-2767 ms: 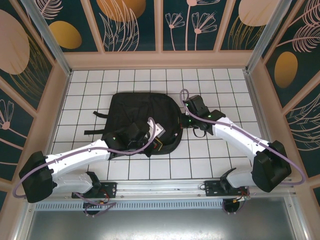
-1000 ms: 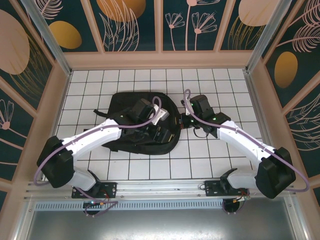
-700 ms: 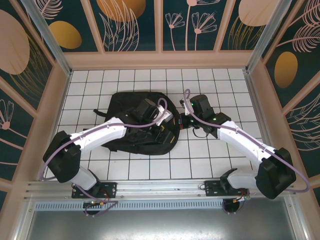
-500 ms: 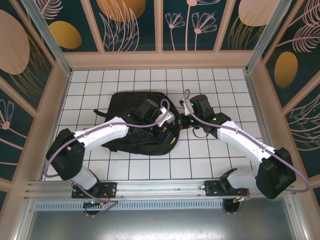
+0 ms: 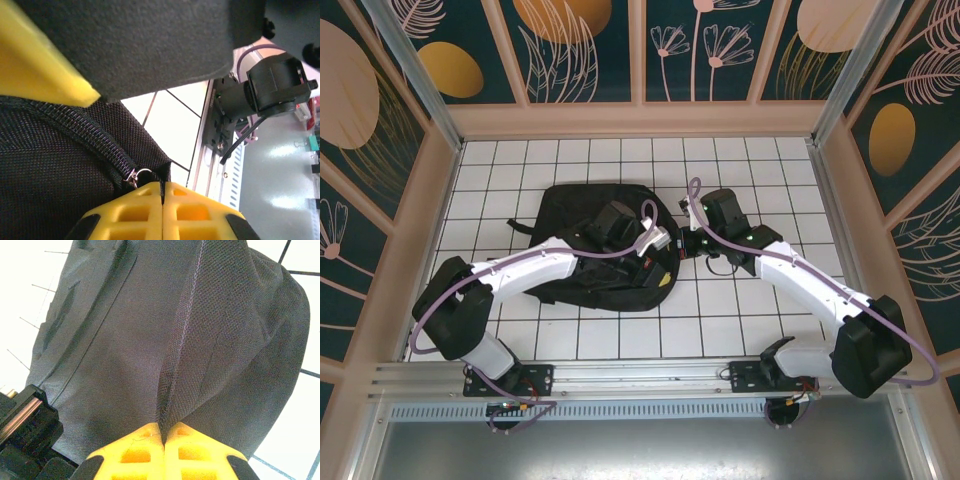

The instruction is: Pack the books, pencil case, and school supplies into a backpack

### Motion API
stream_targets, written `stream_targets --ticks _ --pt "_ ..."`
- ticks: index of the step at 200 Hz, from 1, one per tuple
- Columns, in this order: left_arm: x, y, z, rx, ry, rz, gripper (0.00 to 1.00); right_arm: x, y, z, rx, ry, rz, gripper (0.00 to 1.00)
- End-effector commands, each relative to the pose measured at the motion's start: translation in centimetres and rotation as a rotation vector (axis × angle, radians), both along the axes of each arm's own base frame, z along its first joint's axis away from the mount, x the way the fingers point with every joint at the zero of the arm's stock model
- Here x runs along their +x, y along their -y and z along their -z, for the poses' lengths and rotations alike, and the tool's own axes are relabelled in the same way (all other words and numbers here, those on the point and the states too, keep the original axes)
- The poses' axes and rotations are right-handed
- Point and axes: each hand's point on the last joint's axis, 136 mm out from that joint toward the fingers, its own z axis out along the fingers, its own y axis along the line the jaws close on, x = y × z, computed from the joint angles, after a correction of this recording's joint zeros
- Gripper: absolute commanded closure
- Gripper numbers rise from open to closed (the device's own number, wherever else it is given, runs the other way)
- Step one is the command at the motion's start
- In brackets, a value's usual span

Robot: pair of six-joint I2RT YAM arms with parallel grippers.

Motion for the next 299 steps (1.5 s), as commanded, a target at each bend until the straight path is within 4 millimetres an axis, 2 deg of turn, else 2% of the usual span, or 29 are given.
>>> stream_targets --ticks 1,36,40,86,105,152,184,212,243,273,299 --pt "-1.0 -0.2 0.6 0.015 -0.040 0.007 1.00 1.1 -1.3 -4.1 0.113 0.110 -0.027 1.00" --pt "-0.5 -0.7 -0.6 0.006 -0.011 -0.045 1.00 1.2 -0.8 -3.5 0.086 0.111 -0.007 1.00" --pt "-0.8 -1.2 0.2 0.023 -0.025 -0.052 1.00 1.3 -0.7 -3.5 0.081 0.113 -0.001 1.00" --pt "-0.1 -3.0 -0.4 0.025 -0.002 -0.149 1.00 2.2 0.5 -2.2 -0.003 0.114 0.060 1.00" --pt "0.3 -3.8 0.2 0.048 0.002 -0.201 1.00 2.7 1.0 -1.6 -0.043 0.110 0.089 1.00" --pt "-0.9 -4.6 1.3 0.029 -0.055 -0.226 1.00 3.6 2.3 -1.2 -0.107 0.120 0.161 1.00" --pt "-1.5 -5.2 0.8 0.002 -0.049 -0.228 1.00 4.2 2.9 -1.5 -0.119 0.132 0.192 1.00" --pt "-1.6 -5.5 -0.7 -0.032 -0.010 -0.241 1.00 4.7 3.4 -1.2 -0.144 0.128 0.222 1.00" --pt "-1.9 -6.3 -0.2 -0.007 -0.010 -0.257 1.00 5.1 4.2 -1.0 -0.163 0.123 0.260 1.00" --pt "-2.5 -7.1 1.3 0.027 -0.030 -0.275 1.00 4.8 3.8 -1.2 -0.148 0.113 0.242 1.00" --pt "-2.3 -6.8 1.0 0.005 -0.041 -0.280 1.00 4.4 2.5 -1.2 -0.105 0.090 0.191 1.00"
